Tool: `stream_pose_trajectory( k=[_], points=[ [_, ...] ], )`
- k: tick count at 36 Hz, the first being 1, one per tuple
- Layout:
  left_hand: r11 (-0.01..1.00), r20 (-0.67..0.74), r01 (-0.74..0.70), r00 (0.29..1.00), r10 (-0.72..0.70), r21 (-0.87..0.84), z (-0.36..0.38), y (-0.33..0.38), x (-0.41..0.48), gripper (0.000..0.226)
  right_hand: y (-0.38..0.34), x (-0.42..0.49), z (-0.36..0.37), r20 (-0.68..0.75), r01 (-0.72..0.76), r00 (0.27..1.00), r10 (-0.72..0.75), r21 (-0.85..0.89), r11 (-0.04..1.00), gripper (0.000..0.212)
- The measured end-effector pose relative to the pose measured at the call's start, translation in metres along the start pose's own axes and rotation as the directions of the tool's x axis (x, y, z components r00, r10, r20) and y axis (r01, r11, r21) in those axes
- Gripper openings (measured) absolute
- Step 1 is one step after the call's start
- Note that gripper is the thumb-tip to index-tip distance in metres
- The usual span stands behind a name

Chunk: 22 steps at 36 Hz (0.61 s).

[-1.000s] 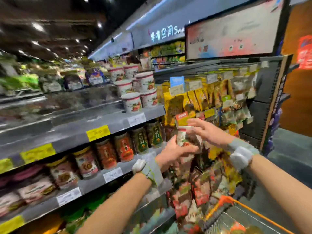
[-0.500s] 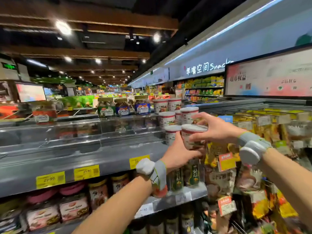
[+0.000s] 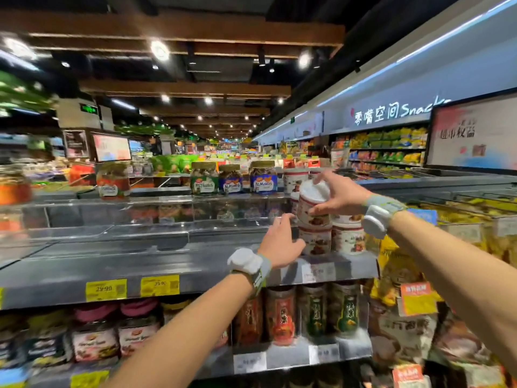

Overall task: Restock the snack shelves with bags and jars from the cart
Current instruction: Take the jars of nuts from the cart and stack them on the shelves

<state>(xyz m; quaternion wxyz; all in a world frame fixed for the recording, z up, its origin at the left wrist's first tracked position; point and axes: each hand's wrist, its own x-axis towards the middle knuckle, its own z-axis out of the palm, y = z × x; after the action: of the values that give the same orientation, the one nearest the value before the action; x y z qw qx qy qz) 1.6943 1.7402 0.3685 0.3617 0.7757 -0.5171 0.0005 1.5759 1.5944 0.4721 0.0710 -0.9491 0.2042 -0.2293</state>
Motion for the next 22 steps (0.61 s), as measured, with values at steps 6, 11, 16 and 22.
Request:
stream_pose_trajectory(
  k=[6,11,16,22],
  points=[
    [0.997,0.016,0.055,0.998,-0.054,-0.052,0.017,0.007,0.015,0.073,0.009,0.021,0.009,0.067,0.037,0.997,-0.031,-0.098,0.995,0.062],
    [0.991,-0.054,0.057,0.997,-0.063,-0.121,0.022,0.011,0.024,0.065,0.012,0.028,0.009,0.095,0.076,0.994,-0.055,-0.226,0.971,0.060],
    [0.989,-0.053,0.067,0.996,-0.075,-0.135,0.024,0.007,0.033,0.061,0.013,0.023,0.008,0.068,0.130,0.991,-0.113,-0.348,0.928,0.058],
    [0.976,-0.031,0.131,0.990,-0.139,-0.175,0.021,0.004,0.045,0.067,0.008,0.022,0.002,0.080,0.193,0.981,-0.176,-0.482,0.854,0.046]
  ],
)
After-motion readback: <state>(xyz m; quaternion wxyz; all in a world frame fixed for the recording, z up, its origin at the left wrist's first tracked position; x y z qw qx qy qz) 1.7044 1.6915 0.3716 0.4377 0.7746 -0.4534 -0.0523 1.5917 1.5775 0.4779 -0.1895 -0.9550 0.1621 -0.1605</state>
